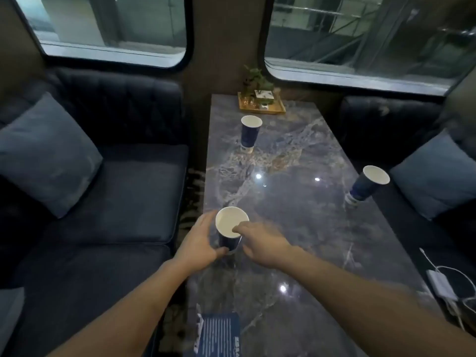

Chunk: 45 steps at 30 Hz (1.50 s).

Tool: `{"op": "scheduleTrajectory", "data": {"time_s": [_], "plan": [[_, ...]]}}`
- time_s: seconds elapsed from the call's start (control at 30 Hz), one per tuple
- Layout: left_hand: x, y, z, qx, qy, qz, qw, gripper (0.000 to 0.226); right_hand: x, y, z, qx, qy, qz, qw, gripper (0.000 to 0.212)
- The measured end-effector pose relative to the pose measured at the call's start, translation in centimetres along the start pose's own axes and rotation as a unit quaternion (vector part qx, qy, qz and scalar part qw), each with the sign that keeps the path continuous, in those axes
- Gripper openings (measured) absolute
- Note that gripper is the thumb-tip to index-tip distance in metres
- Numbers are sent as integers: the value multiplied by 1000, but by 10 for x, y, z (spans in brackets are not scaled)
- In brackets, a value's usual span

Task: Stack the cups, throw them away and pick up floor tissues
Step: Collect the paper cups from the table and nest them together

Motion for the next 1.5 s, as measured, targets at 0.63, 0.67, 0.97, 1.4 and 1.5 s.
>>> {"op": "scheduleTrajectory", "data": {"time_s": [0.63,0.67,0.97,1.4,1.5], "plan": [[-36,-25,-25,29,146,32,988,83,-17,1,10,-72,-170,137,973,22],[-40,-24,-24,34,151,33,987,78,-18,5,12,-68,-187,148,969,20],[-73,0,-16,80,164,1,983,73,-2,53,36,-106,-304,275,906,7],[-125,20,-15,134,137,-12,981,52,-31,88,74,-166,-359,276,876,7],[-132,11,-12,126,134,-33,982,59,-37,90,85,-177,-368,280,869,9]]}}
Point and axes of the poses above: each hand's wrist, its own y-axis away from the middle knuckle, its own x-axis out of the back of the hand, z = x × y, the point moved 5 cm from there along -y, towards the middle knuckle, and after that the axes turned 3 degrees about -x, right-handed, at the moved point
